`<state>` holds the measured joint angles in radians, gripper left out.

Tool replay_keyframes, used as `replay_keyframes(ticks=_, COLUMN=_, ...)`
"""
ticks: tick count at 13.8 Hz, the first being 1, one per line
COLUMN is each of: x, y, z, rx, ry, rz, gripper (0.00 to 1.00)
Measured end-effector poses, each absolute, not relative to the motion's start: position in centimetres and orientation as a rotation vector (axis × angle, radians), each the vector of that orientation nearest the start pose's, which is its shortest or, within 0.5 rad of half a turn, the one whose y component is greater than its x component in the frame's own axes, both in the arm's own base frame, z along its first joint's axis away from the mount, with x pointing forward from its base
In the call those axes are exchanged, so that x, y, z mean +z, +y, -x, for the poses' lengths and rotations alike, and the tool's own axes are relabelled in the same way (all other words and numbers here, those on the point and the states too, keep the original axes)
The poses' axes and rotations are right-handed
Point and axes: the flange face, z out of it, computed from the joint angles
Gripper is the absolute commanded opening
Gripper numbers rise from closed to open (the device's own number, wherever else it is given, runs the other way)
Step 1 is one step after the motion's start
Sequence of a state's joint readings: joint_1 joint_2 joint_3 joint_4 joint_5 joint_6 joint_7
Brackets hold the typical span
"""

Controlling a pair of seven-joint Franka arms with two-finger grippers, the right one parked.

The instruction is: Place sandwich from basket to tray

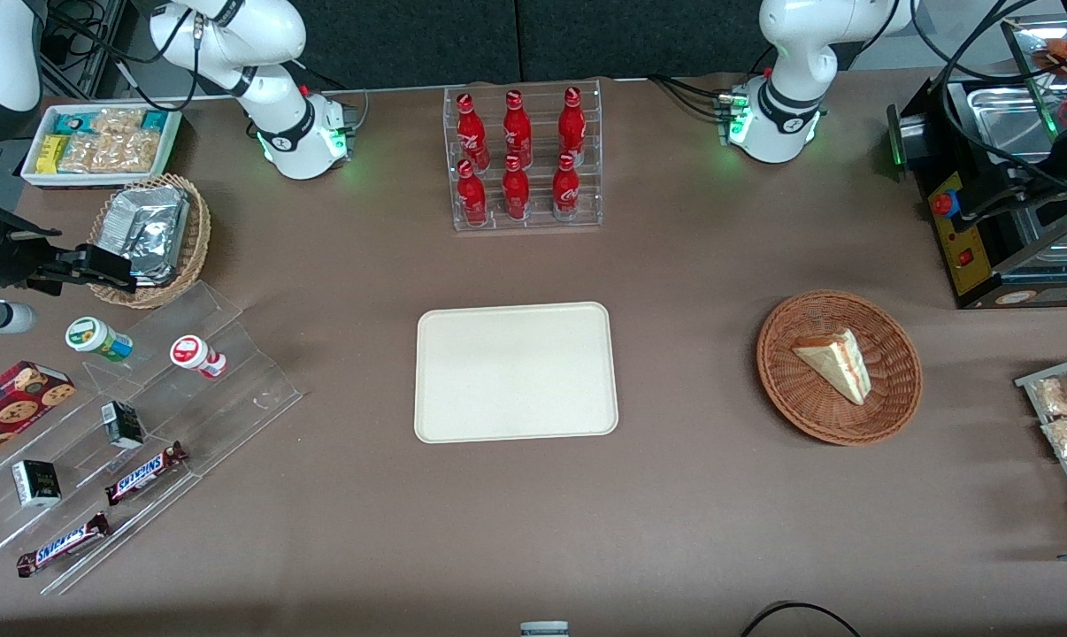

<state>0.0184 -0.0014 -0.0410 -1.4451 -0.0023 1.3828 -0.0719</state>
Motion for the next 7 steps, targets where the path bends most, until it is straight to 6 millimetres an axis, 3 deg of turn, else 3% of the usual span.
replay_keyframes(ticks=4, x=66.6, y=-0.9, z=-53.4, rx=0.108, ry=-0.086, rz=3.14, gripper=1.0)
replay_keyframes(ticks=7, x=64.6, y=-0.2, z=-54.3, rx=0.167, ry=-0.152, rz=3.133, gripper=1.0)
